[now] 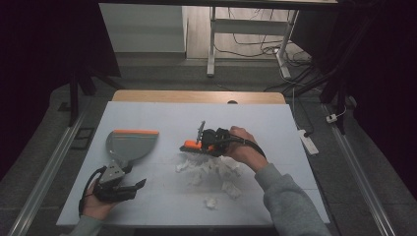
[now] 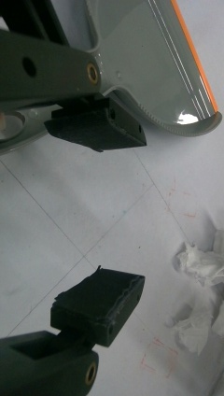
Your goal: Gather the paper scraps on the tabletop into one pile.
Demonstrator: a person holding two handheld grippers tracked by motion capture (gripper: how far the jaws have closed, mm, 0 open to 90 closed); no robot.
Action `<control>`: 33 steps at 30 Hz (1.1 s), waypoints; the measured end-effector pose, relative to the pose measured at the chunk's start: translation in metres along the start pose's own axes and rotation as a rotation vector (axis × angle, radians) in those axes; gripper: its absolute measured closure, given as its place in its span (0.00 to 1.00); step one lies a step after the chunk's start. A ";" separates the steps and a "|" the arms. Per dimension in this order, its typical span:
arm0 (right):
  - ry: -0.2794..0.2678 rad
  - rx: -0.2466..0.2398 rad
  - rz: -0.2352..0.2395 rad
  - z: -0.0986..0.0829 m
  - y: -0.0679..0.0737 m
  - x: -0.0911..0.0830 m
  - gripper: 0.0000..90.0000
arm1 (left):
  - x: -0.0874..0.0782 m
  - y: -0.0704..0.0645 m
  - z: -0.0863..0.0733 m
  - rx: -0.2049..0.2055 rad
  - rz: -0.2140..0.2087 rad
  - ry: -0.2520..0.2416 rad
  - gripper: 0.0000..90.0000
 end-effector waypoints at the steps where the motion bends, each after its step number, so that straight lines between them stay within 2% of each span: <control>1: -0.018 0.022 -0.020 0.000 -0.002 -0.005 0.79 | 0.000 0.000 0.000 -0.001 0.001 -0.001 0.34; 3: -0.072 0.075 -0.036 0.000 -0.009 -0.017 0.79 | -0.001 0.001 0.000 -0.006 0.002 -0.003 0.34; 5: -0.120 0.114 -0.075 0.000 -0.017 -0.029 0.79 | -0.001 0.002 0.000 -0.008 0.003 -0.004 0.34; 8: -0.163 0.201 -0.080 0.000 -0.019 -0.042 0.79 | -0.002 0.002 0.000 -0.014 0.005 -0.011 0.34; 11: -0.194 0.245 -0.068 0.006 -0.011 -0.050 0.78 | -0.005 0.003 0.002 -0.014 0.010 -0.019 0.34; 13: -0.215 0.278 -0.042 0.014 -0.002 -0.053 0.79 | -0.005 0.003 0.002 -0.017 0.011 -0.023 0.34; 16: -0.251 0.300 -0.003 0.031 0.013 -0.053 0.78 | -0.006 0.003 0.002 -0.018 0.015 -0.026 0.34; 18: -0.279 0.335 0.005 0.043 0.017 -0.052 0.79 | -0.006 0.004 0.003 -0.019 0.020 -0.027 0.34; 21: -0.306 0.383 0.042 0.059 0.023 -0.043 0.79 | -0.007 0.005 0.003 -0.023 0.026 -0.031 0.34; 25: -0.329 0.443 0.137 0.078 0.038 -0.025 0.78 | -0.007 0.007 0.002 -0.028 0.029 -0.028 0.34; 28: -0.350 0.464 0.194 0.089 0.048 -0.012 0.79 | -0.006 0.007 0.001 -0.027 0.027 -0.024 0.34; 33: -0.338 0.516 0.237 0.097 0.054 0.010 0.79 | -0.006 0.006 0.001 -0.024 0.025 -0.022 0.34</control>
Point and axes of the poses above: each handheld gripper's, and its own axes: x roughly forward along the jaws, z roughly out of its top, y roughly to its left, the point moved 8 cm from there along x, roughly forward along the jaws, and after that the axes turned 4 degrees about -y, right-handed, at the moved point
